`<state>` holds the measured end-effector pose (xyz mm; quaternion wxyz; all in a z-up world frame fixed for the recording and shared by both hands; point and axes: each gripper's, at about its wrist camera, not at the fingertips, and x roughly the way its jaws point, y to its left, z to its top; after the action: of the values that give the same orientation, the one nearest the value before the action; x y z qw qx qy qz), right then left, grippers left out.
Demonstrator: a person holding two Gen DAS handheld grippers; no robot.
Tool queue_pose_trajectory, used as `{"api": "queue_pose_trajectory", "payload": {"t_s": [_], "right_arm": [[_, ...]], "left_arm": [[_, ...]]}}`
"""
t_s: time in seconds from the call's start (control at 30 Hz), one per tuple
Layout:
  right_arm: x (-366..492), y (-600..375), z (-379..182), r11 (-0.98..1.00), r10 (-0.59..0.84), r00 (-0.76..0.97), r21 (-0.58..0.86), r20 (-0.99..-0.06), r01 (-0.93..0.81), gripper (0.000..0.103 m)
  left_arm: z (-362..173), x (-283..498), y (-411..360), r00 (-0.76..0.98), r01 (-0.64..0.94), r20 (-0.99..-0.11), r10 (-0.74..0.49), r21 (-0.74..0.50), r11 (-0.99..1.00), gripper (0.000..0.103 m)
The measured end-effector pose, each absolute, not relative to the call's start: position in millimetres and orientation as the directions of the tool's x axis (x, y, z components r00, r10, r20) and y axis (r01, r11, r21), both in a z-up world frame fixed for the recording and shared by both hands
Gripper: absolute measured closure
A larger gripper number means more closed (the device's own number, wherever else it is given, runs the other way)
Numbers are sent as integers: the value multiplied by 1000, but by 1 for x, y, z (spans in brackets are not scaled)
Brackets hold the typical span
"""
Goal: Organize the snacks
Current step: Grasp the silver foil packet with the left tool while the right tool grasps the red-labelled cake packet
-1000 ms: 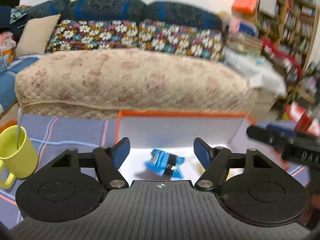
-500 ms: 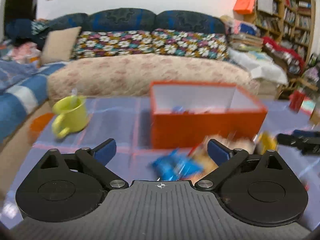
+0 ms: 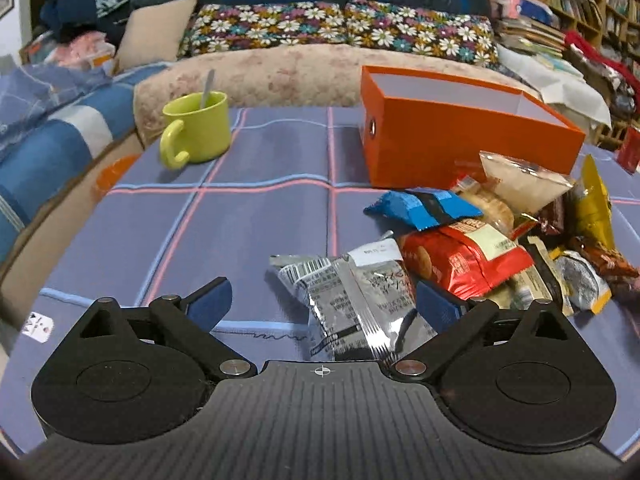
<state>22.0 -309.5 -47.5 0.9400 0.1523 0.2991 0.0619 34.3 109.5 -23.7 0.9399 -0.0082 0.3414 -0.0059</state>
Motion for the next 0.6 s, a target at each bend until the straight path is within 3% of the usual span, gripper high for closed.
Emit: {"api": "queue_pose_trajectory", "payload": {"t_s": [0.1, 0.17, 0.23, 0.3, 0.43, 0.6], "right_arm": [[26, -302, -47, 938, 240, 806, 344, -542, -48, 9], [27, -297, -46, 941, 244, 804, 334, -542, -60, 9], [29, -294, -44, 942, 248, 803, 329, -542, -68, 9], [29, -294, -43, 941, 251, 803, 329, -541, -72, 9], [29, -300, -48, 940, 238, 796, 337, -556, -46, 9], [35, -307, -53, 918, 264, 780, 395, -568, -23, 9]], "left_arm": [[-37, 49, 103, 709, 6, -704, 19, 33, 999, 26], [-44, 55, 105, 671, 15, -741, -21, -15, 1000, 30], [-44, 55, 107, 677, 2, -736, -17, -21, 1000, 31], [-42, 52, 109, 692, -8, -722, -13, -26, 1000, 41], [-36, 48, 106, 725, -9, -688, 16, 14, 1000, 33], [-38, 54, 99, 733, -33, -678, 56, 47, 998, 32]]}}
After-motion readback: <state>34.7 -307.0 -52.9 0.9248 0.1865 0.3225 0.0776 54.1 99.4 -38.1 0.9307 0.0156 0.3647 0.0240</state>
